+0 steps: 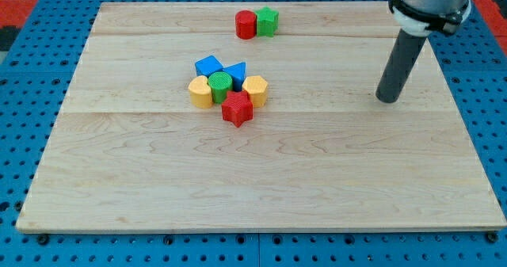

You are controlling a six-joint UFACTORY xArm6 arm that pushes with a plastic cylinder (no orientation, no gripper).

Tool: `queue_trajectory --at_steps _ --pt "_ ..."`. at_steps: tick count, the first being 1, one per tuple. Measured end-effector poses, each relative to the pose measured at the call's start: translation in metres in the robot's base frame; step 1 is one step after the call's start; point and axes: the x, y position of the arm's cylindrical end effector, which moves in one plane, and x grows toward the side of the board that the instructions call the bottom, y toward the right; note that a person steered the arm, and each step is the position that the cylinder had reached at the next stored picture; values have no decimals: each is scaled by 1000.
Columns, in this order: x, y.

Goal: Separate the green star from the red circle

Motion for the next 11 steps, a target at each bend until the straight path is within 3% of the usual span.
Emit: queue_trajectory --at_steps 2,4,6,7,8,9,11 --pt "-118 -9" --pt "-131 -118" --pt "-117 -241" --pt "-117 -236" --pt "-121 -279" --pt "-159 -272" --pt "-170 -132"
